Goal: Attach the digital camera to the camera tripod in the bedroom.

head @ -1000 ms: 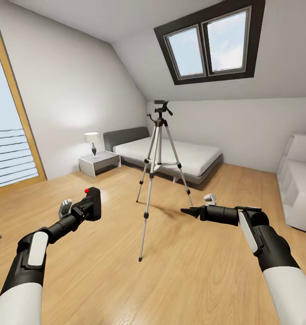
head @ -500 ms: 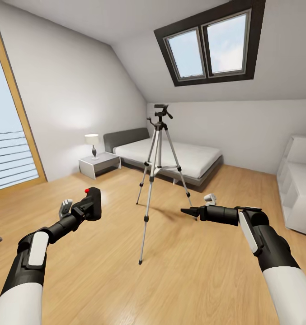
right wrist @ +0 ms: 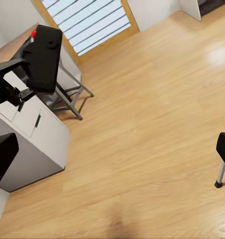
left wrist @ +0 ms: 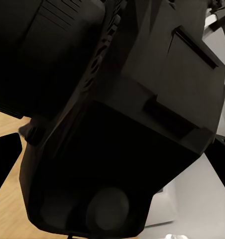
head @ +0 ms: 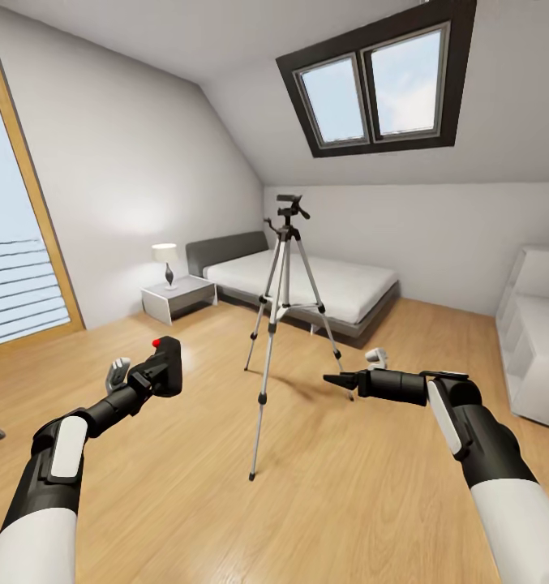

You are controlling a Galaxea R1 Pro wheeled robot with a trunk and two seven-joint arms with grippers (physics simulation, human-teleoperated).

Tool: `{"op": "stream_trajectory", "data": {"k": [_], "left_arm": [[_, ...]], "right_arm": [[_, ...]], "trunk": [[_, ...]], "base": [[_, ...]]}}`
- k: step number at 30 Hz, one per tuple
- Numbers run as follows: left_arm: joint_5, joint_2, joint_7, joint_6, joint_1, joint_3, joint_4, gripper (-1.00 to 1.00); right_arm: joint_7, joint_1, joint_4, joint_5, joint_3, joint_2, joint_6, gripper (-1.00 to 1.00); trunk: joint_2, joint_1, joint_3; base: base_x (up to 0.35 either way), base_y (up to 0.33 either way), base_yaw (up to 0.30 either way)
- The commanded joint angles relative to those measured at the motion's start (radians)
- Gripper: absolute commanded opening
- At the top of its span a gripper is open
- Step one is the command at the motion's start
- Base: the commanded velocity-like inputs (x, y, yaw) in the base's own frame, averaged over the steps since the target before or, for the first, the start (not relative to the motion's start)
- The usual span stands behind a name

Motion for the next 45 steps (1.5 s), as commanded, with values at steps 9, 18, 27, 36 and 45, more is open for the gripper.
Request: {"op": "stream_trajectory", "data": {"k": [9, 18, 27, 36, 45], "left_arm": [[0.003, -0.002, -0.002, 0.007, -0.001, 0.003, 0.0, -1.0], [0.003, -0.002, -0.003, 0.007, -0.001, 0.003, 0.0, -1.0], [0.002, -0.003, -0.006, 0.007, -0.001, 0.003, -0.005, -1.0], [0.002, -0.003, -0.006, 0.006, -0.001, 0.003, -0.012, -1.0], [0.002, -0.003, -0.007, 0.006, -0.001, 0.003, -0.012, -1.0]], "right_arm": [[-0.032, -0.001, 0.0, -0.006, 0.0, 0.003, 0.006, 1.0], [-0.074, -0.001, 0.0, -0.008, -0.001, 0.003, 0.007, 1.0], [-0.078, -0.001, 0.0, -0.006, -0.002, 0.003, 0.007, 1.0], [-0.078, -0.001, 0.0, -0.002, -0.003, 0.003, 0.008, 1.0], [-0.078, -0.001, 0.0, -0.001, -0.003, 0.003, 0.007, 1.0]], "trunk": [[0.063, -0.035, 0.027], [0.126, -0.069, 0.055], [0.189, -0.104, 0.084], [0.252, -0.138, 0.112], [0.315, -0.173, 0.14]], "base": [[0.0, 0.0, 0.0], [0.0, 0.0, 0.0], [0.0, 0.0, 0.0], [0.0, 0.0, 0.0], [0.0, 0.0, 0.0]]}}
